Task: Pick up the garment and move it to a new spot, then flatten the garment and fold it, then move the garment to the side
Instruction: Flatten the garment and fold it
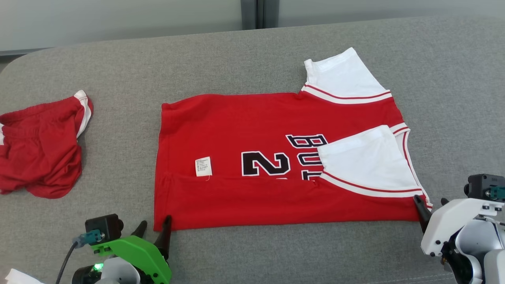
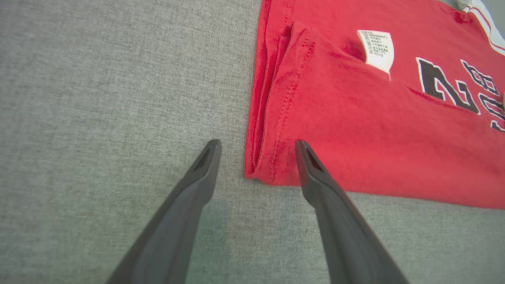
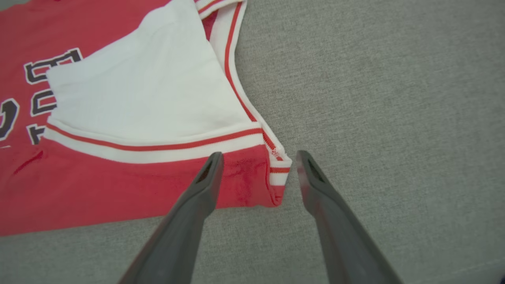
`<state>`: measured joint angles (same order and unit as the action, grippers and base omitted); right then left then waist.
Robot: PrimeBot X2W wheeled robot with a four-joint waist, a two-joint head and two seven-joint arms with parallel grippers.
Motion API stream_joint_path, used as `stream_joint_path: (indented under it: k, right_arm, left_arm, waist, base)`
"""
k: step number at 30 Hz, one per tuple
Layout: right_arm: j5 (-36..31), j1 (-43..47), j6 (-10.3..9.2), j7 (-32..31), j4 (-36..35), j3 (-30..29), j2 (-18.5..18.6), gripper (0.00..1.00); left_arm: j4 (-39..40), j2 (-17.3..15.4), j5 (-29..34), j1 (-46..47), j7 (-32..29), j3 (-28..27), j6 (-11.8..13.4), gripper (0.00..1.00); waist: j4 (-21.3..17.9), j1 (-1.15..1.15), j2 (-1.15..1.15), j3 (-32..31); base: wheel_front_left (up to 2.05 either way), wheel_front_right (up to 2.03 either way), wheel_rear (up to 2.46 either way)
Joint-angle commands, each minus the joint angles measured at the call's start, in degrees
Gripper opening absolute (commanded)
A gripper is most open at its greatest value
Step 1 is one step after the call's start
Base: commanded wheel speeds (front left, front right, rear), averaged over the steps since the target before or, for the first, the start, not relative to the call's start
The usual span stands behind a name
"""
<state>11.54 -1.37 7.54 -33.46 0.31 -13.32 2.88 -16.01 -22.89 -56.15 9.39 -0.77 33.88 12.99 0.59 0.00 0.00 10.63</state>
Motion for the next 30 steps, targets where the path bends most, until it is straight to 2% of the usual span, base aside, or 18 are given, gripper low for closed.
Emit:
stream_joint_path:
  k: [1,5,11,16,22,26,30]
  right_arm:
    - [-0.19,-1.49,-0.10,0.44,-0.63,0.27,0.07,1.00]
    - [-1.61,-5.87,-0.10,-0.23,-2.52,1.27,0.20,1.00]
    - [-1.42,-17.31,-0.09,-3.75,-2.47,5.36,4.44,1.00]
    - [0.94,-29.40,-0.09,-5.18,3.75,10.56,8.31,1.00]
    - [3.40,-40.51,-0.09,-3.23,11.88,16.52,10.67,1.00]
    - [4.33,-44.78,-0.09,-1.44,15.80,19.15,11.84,1.00]
    - [4.98,-46.91,-0.09,0.31,18.49,20.25,12.86,1.00]
  left_arm:
    - [0.48,-0.99,-0.01,-0.17,-0.27,-0.46,0.55,1.00]
    - [3.08,-2.30,-0.19,2.89,-1.99,-1.61,1.64,1.00]
    - [3.35,-3.89,0.34,12.51,-7.46,-2.37,1.76,1.00]
    - [-3.40,-1.86,-0.12,24.12,-11.99,-2.10,-0.69,1.00]
    - [-12.15,0.17,1.33,35.58,-14.56,-0.78,-4.35,1.00]
    - [-16.33,1.05,2.10,39.60,-17.63,1.47,-6.31,1.00]
    - [-19.15,1.34,3.21,41.36,-20.19,3.53,-7.04,1.00]
  waist:
    - [0.02,0.00,0.00,0.15]
    - [0.12,0.00,0.00,0.43]
    - [0.47,0.00,0.00,2.23]
    - [0.23,0.00,0.00,5.66]
    - [-0.96,0.00,0.00,10.19]
    - [-1.27,0.00,0.00,11.98]
    - [-1.06,0.00,0.00,12.55]
  base:
    - [0.00,0.00,0.00]
    - [0.00,0.00,0.00]
    - [0.00,0.00,0.00]
    - [0.00,0.00,0.00]
    - [0.00,0.00,0.00]
    - [0.00,0.00,0.00]
    - [0.00,0.00,0.00]
